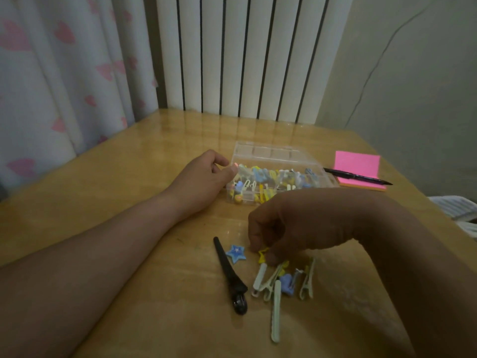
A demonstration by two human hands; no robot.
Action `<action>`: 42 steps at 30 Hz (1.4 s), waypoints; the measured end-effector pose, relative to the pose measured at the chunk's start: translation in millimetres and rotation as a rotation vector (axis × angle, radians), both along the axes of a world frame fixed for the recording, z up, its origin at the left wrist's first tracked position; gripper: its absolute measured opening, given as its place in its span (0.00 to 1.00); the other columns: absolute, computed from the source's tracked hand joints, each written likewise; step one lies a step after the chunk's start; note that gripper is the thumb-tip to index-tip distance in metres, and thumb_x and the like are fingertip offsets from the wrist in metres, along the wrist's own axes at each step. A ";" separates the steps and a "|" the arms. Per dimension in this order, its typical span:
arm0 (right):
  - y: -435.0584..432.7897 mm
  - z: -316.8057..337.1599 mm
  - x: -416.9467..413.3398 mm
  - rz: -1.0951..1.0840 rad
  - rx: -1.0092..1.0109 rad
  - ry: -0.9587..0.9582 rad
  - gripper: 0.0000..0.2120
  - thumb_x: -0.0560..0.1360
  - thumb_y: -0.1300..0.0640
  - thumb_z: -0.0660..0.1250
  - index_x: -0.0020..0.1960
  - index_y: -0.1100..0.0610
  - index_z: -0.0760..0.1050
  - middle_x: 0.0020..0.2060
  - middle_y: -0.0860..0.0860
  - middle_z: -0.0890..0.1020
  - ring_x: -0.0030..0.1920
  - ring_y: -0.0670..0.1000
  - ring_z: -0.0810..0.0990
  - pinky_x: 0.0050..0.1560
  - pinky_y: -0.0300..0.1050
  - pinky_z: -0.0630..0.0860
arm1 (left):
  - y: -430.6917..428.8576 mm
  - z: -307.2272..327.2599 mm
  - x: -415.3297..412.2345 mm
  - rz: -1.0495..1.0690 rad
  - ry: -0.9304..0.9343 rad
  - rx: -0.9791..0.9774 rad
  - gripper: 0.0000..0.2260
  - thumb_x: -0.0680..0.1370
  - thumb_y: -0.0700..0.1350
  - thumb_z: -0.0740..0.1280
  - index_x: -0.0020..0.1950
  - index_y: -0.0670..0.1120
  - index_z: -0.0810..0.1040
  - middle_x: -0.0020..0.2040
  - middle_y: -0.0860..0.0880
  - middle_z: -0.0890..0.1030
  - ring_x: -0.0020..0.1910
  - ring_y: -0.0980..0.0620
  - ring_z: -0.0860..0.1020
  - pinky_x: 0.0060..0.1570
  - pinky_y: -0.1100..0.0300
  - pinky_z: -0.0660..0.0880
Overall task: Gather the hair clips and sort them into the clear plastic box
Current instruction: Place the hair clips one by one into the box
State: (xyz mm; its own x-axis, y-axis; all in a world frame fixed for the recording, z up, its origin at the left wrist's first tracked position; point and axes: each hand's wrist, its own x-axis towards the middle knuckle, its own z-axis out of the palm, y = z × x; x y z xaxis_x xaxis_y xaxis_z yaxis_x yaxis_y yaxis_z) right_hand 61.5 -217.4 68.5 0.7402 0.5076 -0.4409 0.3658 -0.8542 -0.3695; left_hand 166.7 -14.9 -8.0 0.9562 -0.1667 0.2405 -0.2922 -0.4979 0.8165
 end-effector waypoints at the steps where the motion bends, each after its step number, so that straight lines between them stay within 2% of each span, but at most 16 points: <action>1: 0.0 0.6 -0.6 0.005 -0.015 -0.005 0.09 0.77 0.51 0.76 0.55 0.42 0.80 0.45 0.42 0.84 0.44 0.41 0.82 0.45 0.39 0.76 | -0.3 0.0 -0.1 -0.001 0.001 0.003 0.15 0.83 0.58 0.69 0.63 0.50 0.79 0.40 0.51 0.80 0.41 0.53 0.79 0.42 0.55 0.73; 4: -1.9 2.0 -0.9 0.008 -0.044 -0.026 0.09 0.77 0.51 0.76 0.56 0.44 0.80 0.48 0.43 0.82 0.47 0.43 0.81 0.46 0.39 0.76 | -0.1 0.5 -1.0 -0.004 0.008 0.015 0.15 0.83 0.59 0.68 0.64 0.51 0.78 0.41 0.50 0.80 0.42 0.53 0.79 0.42 0.55 0.74; 6: -5.0 3.3 -0.1 0.004 -0.042 -0.023 0.09 0.77 0.51 0.76 0.54 0.46 0.79 0.47 0.43 0.81 0.44 0.41 0.79 0.44 0.38 0.75 | -0.4 0.1 -0.1 -0.009 0.005 0.013 0.16 0.83 0.59 0.68 0.64 0.51 0.78 0.41 0.50 0.80 0.42 0.52 0.80 0.42 0.55 0.74; 8: -11.1 7.1 0.4 -0.012 0.013 -0.006 0.08 0.77 0.53 0.76 0.53 0.47 0.79 0.44 0.44 0.81 0.40 0.39 0.77 0.43 0.37 0.74 | -0.3 -0.5 0.6 -0.013 0.005 0.000 0.15 0.83 0.59 0.68 0.64 0.51 0.78 0.40 0.51 0.80 0.42 0.52 0.80 0.42 0.54 0.74; 10: -24.4 13.0 2.2 -0.093 0.149 -0.052 0.07 0.78 0.56 0.76 0.53 0.47 0.81 0.45 0.46 0.84 0.42 0.41 0.80 0.46 0.39 0.77 | -0.9 -1.9 2.2 -0.012 0.010 -0.025 0.15 0.82 0.60 0.69 0.63 0.52 0.79 0.39 0.52 0.79 0.42 0.52 0.80 0.44 0.53 0.75; 12: -40.7 16.4 8.2 -0.255 0.341 -0.246 0.06 0.77 0.57 0.76 0.51 0.48 0.83 0.44 0.47 0.86 0.44 0.43 0.84 0.49 0.45 0.80 | 0.5 -4.0 3.5 -0.012 0.012 -0.029 0.14 0.82 0.60 0.69 0.61 0.53 0.79 0.38 0.52 0.79 0.42 0.50 0.81 0.45 0.51 0.76; 14: -59.1 16.4 15.7 -0.435 0.440 -0.514 0.04 0.77 0.57 0.76 0.48 0.49 0.84 0.41 0.47 0.87 0.42 0.44 0.84 0.45 0.43 0.77 | 0.9 -4.8 4.2 -0.009 0.011 -0.026 0.14 0.82 0.60 0.69 0.61 0.53 0.79 0.38 0.51 0.80 0.42 0.49 0.81 0.45 0.50 0.76; 15: -66.0 14.7 18.6 -0.500 0.412 -0.615 0.04 0.77 0.57 0.76 0.46 0.49 0.83 0.40 0.46 0.86 0.41 0.44 0.83 0.43 0.40 0.75 | 0.7 -5.1 4.6 -0.009 0.010 -0.026 0.14 0.82 0.60 0.69 0.61 0.53 0.79 0.39 0.51 0.79 0.42 0.50 0.80 0.45 0.51 0.76; 17: -76.0 6.7 24.5 -0.563 0.276 -0.678 0.06 0.77 0.57 0.76 0.45 0.48 0.82 0.41 0.45 0.84 0.41 0.43 0.81 0.39 0.37 0.71 | 0.3 -5.2 5.1 -0.009 0.010 -0.028 0.14 0.82 0.59 0.69 0.62 0.53 0.79 0.39 0.50 0.80 0.42 0.51 0.80 0.45 0.51 0.75; 21: -80.9 -12.9 34.5 -0.564 0.088 -0.620 0.08 0.77 0.56 0.76 0.42 0.46 0.81 0.40 0.42 0.83 0.42 0.44 0.80 0.41 0.42 0.74 | 1.8 -7.2 7.5 -0.025 0.018 -0.041 0.13 0.82 0.59 0.70 0.61 0.54 0.79 0.46 0.46 0.84 0.48 0.46 0.83 0.53 0.44 0.79; 23: -80.9 -14.7 36.8 -0.554 0.052 -0.602 0.07 0.79 0.55 0.75 0.44 0.45 0.81 0.41 0.41 0.83 0.43 0.42 0.80 0.44 0.43 0.76 | 2.4 -7.2 7.6 -0.025 0.016 -0.034 0.13 0.82 0.59 0.70 0.61 0.54 0.79 0.46 0.45 0.85 0.48 0.45 0.83 0.53 0.43 0.79; 25: -79.6 -12.0 35.6 -0.542 0.060 -0.589 0.04 0.81 0.53 0.72 0.48 0.46 0.83 0.41 0.41 0.83 0.43 0.42 0.80 0.43 0.42 0.75 | 2.5 -6.6 6.8 -0.022 0.014 -0.027 0.14 0.82 0.59 0.70 0.62 0.54 0.79 0.46 0.46 0.85 0.48 0.46 0.83 0.53 0.43 0.79; 28: -73.3 -8.3 32.9 -0.514 0.121 -0.650 0.05 0.82 0.51 0.70 0.51 0.48 0.85 0.42 0.40 0.83 0.43 0.41 0.80 0.41 0.39 0.73 | 2.1 -5.1 4.7 -0.014 0.014 -0.018 0.14 0.82 0.60 0.69 0.63 0.53 0.79 0.44 0.48 0.84 0.47 0.46 0.83 0.52 0.44 0.79; 32: -42.2 -4.2 24.6 -0.408 0.256 -0.691 0.05 0.81 0.50 0.70 0.52 0.47 0.85 0.43 0.41 0.84 0.44 0.39 0.81 0.45 0.40 0.78 | 1.1 -3.2 2.8 -0.007 0.008 -0.017 0.16 0.82 0.60 0.69 0.63 0.51 0.79 0.42 0.50 0.82 0.44 0.51 0.82 0.47 0.51 0.77; 37: -1.2 -5.1 11.0 -0.208 0.219 -0.523 0.03 0.80 0.48 0.72 0.53 0.43 0.83 0.45 0.40 0.82 0.45 0.38 0.80 0.42 0.31 0.72 | 0.7 -2.6 3.4 -0.017 0.005 -0.012 0.16 0.82 0.59 0.69 0.63 0.51 0.79 0.42 0.51 0.81 0.42 0.53 0.80 0.45 0.51 0.77; 42: 21.9 -7.8 -2.1 -0.026 0.124 -0.235 0.12 0.77 0.45 0.75 0.59 0.40 0.81 0.47 0.40 0.83 0.47 0.40 0.81 0.48 0.39 0.78 | -0.5 -3.1 5.3 -0.015 0.005 -0.015 0.14 0.82 0.59 0.69 0.61 0.51 0.79 0.40 0.52 0.81 0.40 0.55 0.79 0.40 0.56 0.71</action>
State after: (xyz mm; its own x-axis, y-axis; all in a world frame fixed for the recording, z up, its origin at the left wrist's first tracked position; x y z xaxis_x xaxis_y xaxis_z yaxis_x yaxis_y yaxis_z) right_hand 59.4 -195.4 60.7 0.8282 0.5269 -0.1910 0.4326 -0.8177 -0.3798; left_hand 171.9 -15.4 -11.1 0.9549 -0.1775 0.2381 -0.2953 -0.4814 0.8253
